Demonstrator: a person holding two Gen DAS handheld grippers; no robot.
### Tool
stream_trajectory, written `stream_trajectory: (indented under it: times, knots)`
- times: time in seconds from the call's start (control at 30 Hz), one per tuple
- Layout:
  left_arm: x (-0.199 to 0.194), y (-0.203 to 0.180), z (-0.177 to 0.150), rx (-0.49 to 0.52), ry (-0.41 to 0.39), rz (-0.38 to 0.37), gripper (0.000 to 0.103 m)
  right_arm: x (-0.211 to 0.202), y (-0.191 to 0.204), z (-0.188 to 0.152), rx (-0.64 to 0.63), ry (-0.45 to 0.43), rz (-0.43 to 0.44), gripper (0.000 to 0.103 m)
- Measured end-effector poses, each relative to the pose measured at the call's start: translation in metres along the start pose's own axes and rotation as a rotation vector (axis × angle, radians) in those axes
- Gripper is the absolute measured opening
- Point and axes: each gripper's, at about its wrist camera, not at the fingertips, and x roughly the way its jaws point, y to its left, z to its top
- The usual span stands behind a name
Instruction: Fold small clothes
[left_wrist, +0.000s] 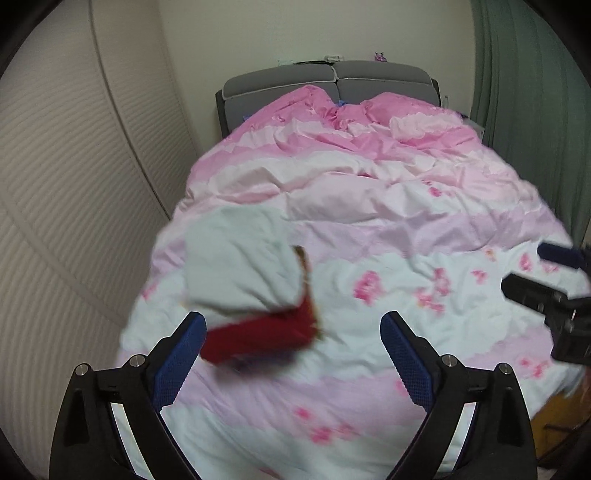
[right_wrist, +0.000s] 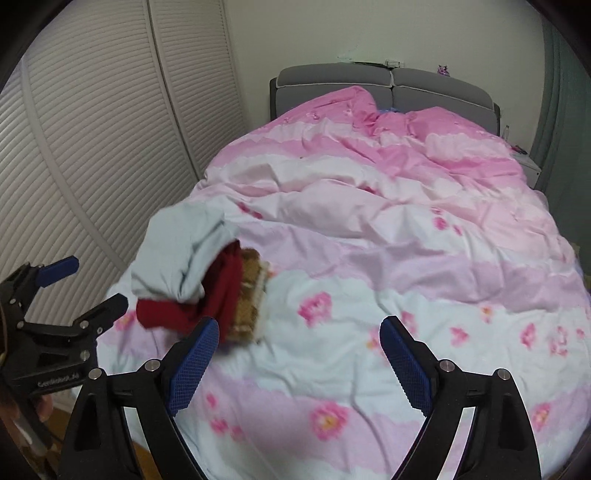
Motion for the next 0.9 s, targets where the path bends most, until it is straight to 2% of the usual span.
stream_trajectory:
  times: [0.13,0.43,0.67,0.9]
  knots:
    - [-0.025,-0.043,-0.024,-0.050,0.010,-0.044,0.097,-0.038,-0.033,-0.034,-0.001,0.010,-0.001,0.090]
    - [-0.077,-0.127,-0.067,-0.105,0.011,-0.079,0.097,-0.118,-0.107,-0.107,0.017,0.017,-0.027,0.090]
    - [-0.107,-0.170,-0.086,-0.086,-0.008,-0.065,0.097,-0.160,-0.145,-0.146,0.032,0.009,-0.031,0.090]
    - [-0.131,-0.197,-0.098,-0.066,-0.022,-0.069,0.097,-0.186,-0.168,-0.168,0.062,-0.004,-0.022,0.090]
